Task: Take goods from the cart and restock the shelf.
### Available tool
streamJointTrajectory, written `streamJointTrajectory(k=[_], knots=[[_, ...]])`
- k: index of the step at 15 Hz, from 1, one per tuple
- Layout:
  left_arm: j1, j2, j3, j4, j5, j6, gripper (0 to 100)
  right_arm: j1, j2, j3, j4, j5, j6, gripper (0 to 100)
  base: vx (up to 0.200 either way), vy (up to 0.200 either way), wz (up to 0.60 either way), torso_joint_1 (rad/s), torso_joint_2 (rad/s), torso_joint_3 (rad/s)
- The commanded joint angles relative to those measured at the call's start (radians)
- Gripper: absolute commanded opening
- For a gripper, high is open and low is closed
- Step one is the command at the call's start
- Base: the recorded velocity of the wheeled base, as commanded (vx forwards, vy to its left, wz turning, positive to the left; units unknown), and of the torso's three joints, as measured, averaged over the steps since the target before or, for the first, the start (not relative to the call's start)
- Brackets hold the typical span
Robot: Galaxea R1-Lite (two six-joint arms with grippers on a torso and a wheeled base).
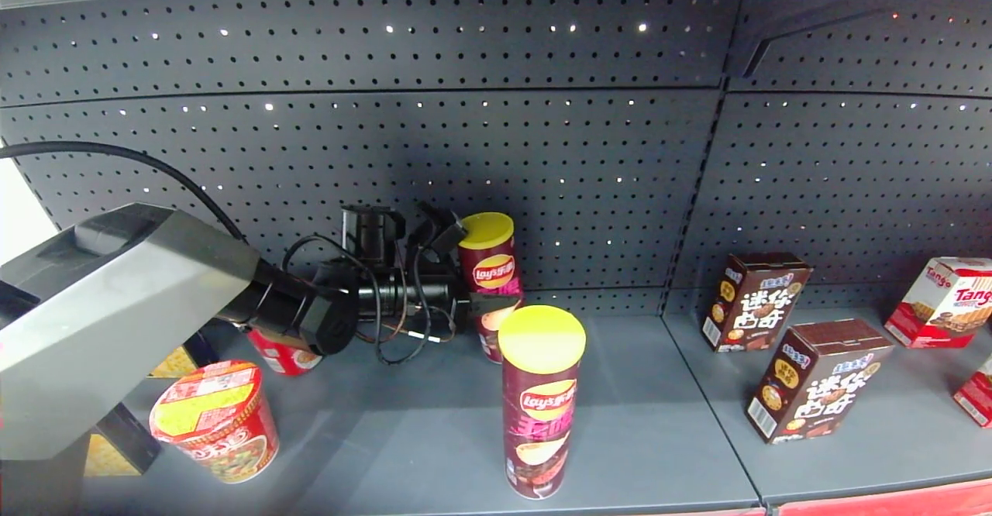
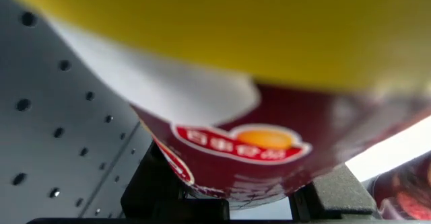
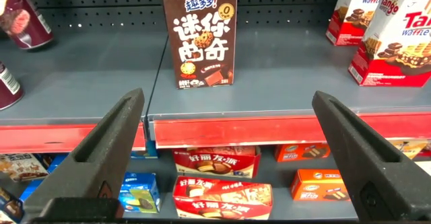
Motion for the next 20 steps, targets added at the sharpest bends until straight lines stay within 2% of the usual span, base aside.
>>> streamJointTrajectory(k=[1, 5, 6, 12, 15, 19, 20], knots=[[-0.001, 0.008, -0.004, 0.001, 0.000, 0.000, 0, 0.000, 0.001, 0.000, 0.000, 0.000, 0.000, 100, 0.000, 0.000, 0.00, 0.000, 0.00, 0.000], [-0.001, 0.011, -0.003, -0.001, 0.001, 0.001, 0, 0.001, 0.001, 0.000, 0.000, 0.001, 0.000, 100, 0.000, 0.000, 0.00, 0.000, 0.00, 0.000], [-0.001, 0.011, -0.003, -0.001, 0.000, 0.001, 100, 0.000, 0.001, 0.000, 0.000, 0.000, 0.000, 100, 0.000, 0.000, 0.00, 0.000, 0.00, 0.000], [0.005, 0.005, 0.003, -0.001, 0.000, 0.004, 100, 0.000, 0.001, 0.000, 0.000, 0.000, 0.000, 100, 0.000, 0.000, 0.00, 0.000, 0.00, 0.000], [0.030, -0.011, 0.034, -0.001, 0.001, 0.040, 100, 0.000, 0.001, 0.000, 0.000, 0.001, -0.001, 100, 0.000, 0.000, 0.00, 0.000, 0.00, 0.000], [0.093, -0.101, 0.158, -0.001, 0.000, 0.112, 100, 0.001, 0.001, 0.000, 0.000, 0.000, 0.000, 100, 0.000, 0.000, 0.00, 0.000, 0.00, 0.000], [0.100, -0.114, 0.169, -0.001, 0.000, 0.118, 100, 0.001, 0.001, 0.000, 0.000, 0.000, 0.000, 100, 0.000, 0.000, 0.00, 0.000, 0.00, 0.000]])
